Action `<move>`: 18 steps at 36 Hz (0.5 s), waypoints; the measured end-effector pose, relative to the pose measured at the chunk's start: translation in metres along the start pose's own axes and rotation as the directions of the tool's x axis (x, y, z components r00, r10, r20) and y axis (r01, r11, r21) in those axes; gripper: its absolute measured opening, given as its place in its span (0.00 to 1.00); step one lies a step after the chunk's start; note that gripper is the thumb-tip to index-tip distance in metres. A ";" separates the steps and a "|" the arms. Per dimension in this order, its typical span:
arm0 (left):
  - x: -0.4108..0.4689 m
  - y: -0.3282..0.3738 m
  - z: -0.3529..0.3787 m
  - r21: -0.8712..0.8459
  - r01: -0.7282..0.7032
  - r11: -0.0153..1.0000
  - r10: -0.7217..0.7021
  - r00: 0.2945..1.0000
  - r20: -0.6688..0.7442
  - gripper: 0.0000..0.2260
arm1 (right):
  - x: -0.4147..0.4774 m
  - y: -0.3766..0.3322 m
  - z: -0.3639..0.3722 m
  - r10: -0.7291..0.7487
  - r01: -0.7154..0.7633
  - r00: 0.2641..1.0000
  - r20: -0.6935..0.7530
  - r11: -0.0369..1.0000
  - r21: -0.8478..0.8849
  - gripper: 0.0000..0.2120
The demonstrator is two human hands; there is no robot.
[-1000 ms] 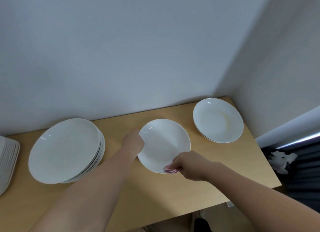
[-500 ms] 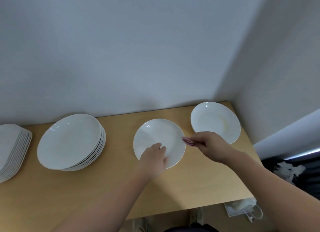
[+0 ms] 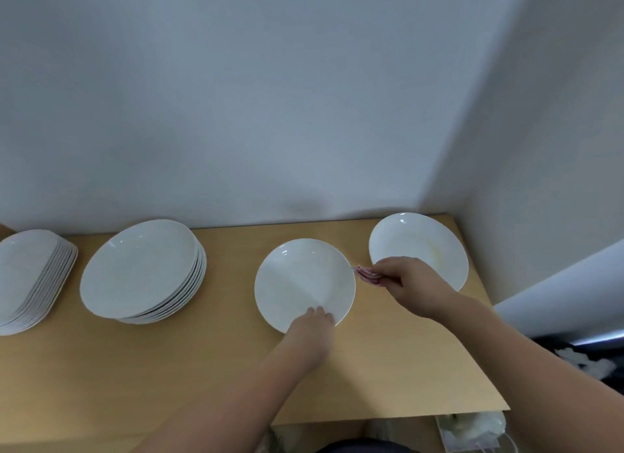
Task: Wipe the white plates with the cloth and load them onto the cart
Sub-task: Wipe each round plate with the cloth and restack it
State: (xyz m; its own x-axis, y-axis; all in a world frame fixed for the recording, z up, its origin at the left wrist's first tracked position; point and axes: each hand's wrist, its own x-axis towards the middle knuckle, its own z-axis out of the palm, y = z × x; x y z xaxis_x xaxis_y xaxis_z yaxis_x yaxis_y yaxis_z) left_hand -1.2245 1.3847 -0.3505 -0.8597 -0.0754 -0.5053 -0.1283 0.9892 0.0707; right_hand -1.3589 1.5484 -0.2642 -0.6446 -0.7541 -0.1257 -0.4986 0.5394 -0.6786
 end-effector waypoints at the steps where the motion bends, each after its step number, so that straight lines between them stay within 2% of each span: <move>1: -0.001 0.001 0.001 0.009 -0.007 1.000 0.007 1.000 -0.013 0.19 | 0.001 -0.001 -0.002 -0.006 0.006 1.000 -0.004 1.000 -0.006 0.13; 7: -0.005 0.002 -0.013 0.002 -0.030 1.000 0.030 0.989 -0.143 0.16 | 0.004 -0.007 -0.013 -0.055 0.056 0.998 -0.036 0.998 -0.001 0.16; 18: -0.018 -0.016 -0.070 -0.264 0.097 0.960 -0.182 0.931 -0.316 0.15 | 0.016 -0.033 -0.039 -0.168 0.173 0.976 -0.137 0.985 0.023 0.18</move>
State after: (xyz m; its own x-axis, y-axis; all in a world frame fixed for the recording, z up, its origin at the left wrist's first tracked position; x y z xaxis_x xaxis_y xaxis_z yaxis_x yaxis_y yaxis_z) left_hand -1.2422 1.3615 -0.2821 -0.9335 -0.2894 -0.2119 -0.3375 0.9086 0.2458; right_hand -1.3756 1.5330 -0.2157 -0.6244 -0.7758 0.0904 -0.5892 0.3919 -0.7066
